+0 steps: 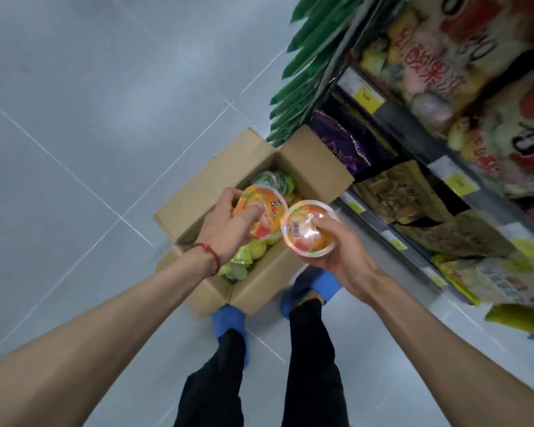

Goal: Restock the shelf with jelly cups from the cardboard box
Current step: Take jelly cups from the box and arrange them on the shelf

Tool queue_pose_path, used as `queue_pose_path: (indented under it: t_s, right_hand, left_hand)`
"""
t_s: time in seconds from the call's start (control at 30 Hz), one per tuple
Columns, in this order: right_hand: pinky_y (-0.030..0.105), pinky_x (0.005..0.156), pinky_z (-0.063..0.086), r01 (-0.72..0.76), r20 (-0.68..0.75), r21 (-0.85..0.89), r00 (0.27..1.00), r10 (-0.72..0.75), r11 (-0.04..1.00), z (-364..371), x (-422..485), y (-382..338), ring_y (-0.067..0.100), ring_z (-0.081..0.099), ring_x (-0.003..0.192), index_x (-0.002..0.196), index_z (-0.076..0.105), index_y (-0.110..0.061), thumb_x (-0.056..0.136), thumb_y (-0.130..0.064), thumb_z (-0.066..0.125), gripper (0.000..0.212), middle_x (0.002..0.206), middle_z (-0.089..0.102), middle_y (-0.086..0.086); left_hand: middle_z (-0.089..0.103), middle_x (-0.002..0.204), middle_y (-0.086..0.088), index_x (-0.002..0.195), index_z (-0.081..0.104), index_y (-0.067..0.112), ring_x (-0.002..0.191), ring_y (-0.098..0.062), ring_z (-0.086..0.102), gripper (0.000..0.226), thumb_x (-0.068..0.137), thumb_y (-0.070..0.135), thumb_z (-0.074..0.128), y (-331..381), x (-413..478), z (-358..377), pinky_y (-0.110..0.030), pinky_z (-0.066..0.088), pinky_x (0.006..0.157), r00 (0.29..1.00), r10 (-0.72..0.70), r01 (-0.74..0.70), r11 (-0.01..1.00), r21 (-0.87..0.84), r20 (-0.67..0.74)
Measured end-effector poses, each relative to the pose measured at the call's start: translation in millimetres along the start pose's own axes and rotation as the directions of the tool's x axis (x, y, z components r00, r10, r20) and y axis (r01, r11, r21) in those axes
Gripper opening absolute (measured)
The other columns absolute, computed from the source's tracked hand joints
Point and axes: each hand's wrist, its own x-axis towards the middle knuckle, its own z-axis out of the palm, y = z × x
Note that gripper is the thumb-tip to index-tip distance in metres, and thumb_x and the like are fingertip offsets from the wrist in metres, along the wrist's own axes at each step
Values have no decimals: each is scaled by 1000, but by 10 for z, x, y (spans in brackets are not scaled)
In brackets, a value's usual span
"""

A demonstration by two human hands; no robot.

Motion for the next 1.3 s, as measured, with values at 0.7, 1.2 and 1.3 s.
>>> queue_pose_path:
  t_s: [0.7,1.2,1.3]
  right_hand:
    - [31,69,48,475,-132,90,877,-462,875,-929,-3337,48,21,66,84,126,65,-31,69,-54,78,63,104,75,3]
    - [32,87,60,793,-115,-205,563,-819,574,-1723,-5479,-336,19,70,115,135,60,-18,71,0,89,72,125,72,4]
    - [27,82,59,805,-128,-201,543,-830,558,-1735,-5750,-484,19,71,112,134,62,-21,74,0,87,68,124,72,6]
  left_hand:
    - [73,94,-16,126,47,22,78,-38,72,32,95,22,54,1071,-2815,1381,-48,60,79,919,236,-181,964,-195,315]
    - [59,130,-16,139,32,23,108,-30,67,86,73,-14,74,1903,-4565,2108,-45,58,87,650,523,-519,835,-179,551]
    - [62,125,-20,139,31,23,99,-37,70,73,84,-8,68,2135,-4792,2140,-46,59,84,624,523,-515,834,-198,580]
